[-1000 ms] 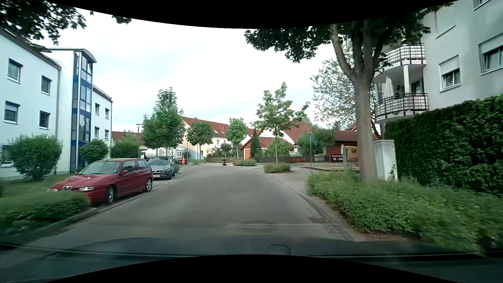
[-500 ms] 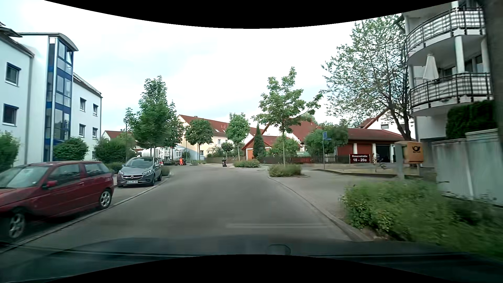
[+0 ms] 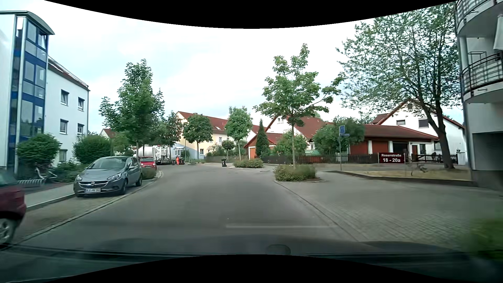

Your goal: Follow the waypoints while adhering to traffic rules and regulations

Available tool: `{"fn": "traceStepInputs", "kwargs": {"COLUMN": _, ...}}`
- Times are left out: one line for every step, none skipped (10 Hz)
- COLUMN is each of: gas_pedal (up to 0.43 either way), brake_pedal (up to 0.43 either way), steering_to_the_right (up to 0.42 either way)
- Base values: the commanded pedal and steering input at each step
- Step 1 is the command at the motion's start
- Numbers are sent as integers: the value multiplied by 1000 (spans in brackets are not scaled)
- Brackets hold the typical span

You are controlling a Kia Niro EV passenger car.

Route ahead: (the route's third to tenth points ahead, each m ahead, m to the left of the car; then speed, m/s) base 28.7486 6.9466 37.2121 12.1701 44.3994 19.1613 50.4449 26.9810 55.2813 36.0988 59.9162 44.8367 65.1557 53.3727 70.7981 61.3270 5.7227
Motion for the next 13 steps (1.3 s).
{"fn": "traceStepInputs", "kwargs": {"gas_pedal": 0, "brake_pedal": 0, "steering_to_the_right": -25}}
{"fn": "traceStepInputs", "kwargs": {"gas_pedal": 0, "brake_pedal": 0, "steering_to_the_right": -26}}
{"fn": "traceStepInputs", "kwargs": {"gas_pedal": 39, "brake_pedal": 0, "steering_to_the_right": -30}}
{"fn": "traceStepInputs", "kwargs": {"gas_pedal": 59, "brake_pedal": 0, "steering_to_the_right": -33}}
{"fn": "traceStepInputs", "kwargs": {"gas_pedal": 59, "brake_pedal": 0, "steering_to_the_right": -35}}
{"fn": "traceStepInputs", "kwargs": {"gas_pedal": 59, "brake_pedal": 0, "steering_to_the_right": -37}}
{"fn": "traceStepInputs", "kwargs": {"gas_pedal": 59, "brake_pedal": 0, "steering_to_the_right": -38}}
{"fn": "traceStepInputs", "kwargs": {"gas_pedal": 59, "brake_pedal": 0, "steering_to_the_right": -39}}
{"fn": "traceStepInputs", "kwargs": {"gas_pedal": 47, "brake_pedal": 0, "steering_to_the_right": -45}}
{"fn": "traceStepInputs", "kwargs": {"gas_pedal": 47, "brake_pedal": 0, "steering_to_the_right": -51}}
{"fn": "traceStepInputs", "kwargs": {"gas_pedal": 47, "brake_pedal": 0, "steering_to_the_right": -55}}
{"fn": "traceStepInputs", "kwargs": {"gas_pedal": 47, "brake_pedal": 0, "steering_to_the_right": -56}}
{"fn": "traceStepInputs", "kwargs": {"gas_pedal": 47, "brake_pedal": 0, "steering_to_the_right": -60}}
